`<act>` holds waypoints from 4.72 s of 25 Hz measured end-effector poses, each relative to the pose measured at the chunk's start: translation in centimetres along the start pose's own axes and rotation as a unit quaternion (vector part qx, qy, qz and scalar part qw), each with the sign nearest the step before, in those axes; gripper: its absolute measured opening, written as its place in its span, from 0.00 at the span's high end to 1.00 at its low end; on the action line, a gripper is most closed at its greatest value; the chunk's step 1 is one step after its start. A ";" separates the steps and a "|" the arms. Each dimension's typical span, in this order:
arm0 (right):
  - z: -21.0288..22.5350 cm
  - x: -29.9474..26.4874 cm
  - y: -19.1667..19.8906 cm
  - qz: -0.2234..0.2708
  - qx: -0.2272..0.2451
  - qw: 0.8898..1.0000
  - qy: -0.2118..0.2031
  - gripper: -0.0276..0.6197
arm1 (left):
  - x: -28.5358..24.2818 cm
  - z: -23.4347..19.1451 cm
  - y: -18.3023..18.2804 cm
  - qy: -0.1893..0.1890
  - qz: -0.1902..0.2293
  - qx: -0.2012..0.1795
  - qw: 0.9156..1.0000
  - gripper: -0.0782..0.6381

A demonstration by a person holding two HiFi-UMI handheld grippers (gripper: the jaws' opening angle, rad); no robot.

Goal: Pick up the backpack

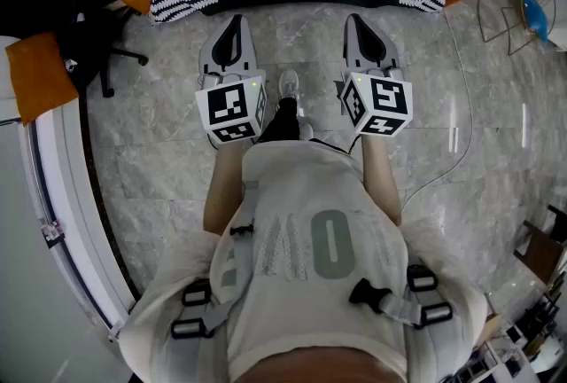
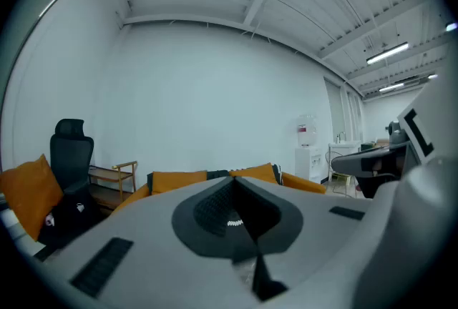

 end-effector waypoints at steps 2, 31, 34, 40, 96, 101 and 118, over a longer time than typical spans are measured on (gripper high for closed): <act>0.1 -0.4 0.0 -0.002 -0.002 1.000 0.000 0.95 | -0.4 -0.3 0.0 -0.003 -0.002 0.001 1.000 0.86; 4.1 -17.0 -4.3 -0.026 -0.032 0.999 0.026 0.95 | -17.1 -9.3 -2.5 -0.013 0.047 0.063 0.997 0.86; 3.2 -18.1 -4.5 -0.031 -0.040 0.999 0.020 0.95 | -17.9 -10.6 -2.7 -0.017 0.048 0.077 0.996 0.86; 4.2 -19.5 -5.9 -0.013 -0.037 0.999 0.019 0.95 | -18.9 -10.7 -3.5 -0.015 0.077 0.093 0.993 0.86; 22.8 -55.7 -13.6 -0.017 -0.034 0.999 -0.019 0.95 | -58.9 -12.2 -10.6 -0.037 0.032 0.043 0.998 0.86; 23.1 -55.9 -14.4 -0.009 -0.030 0.999 -0.015 0.95 | -60.3 -11.9 -11.2 -0.027 0.037 0.042 0.998 0.86; 23.0 -58.5 -15.3 -0.003 -0.045 0.997 -0.059 0.35 | -61.1 -14.0 -11.3 -0.003 0.058 0.063 0.996 0.54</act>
Point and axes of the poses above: the fingertips, and each gripper's own axes: x backward along the fingers, z to its right, y out of its underside, the point moved 10 cm from there along x, backward along the fingers
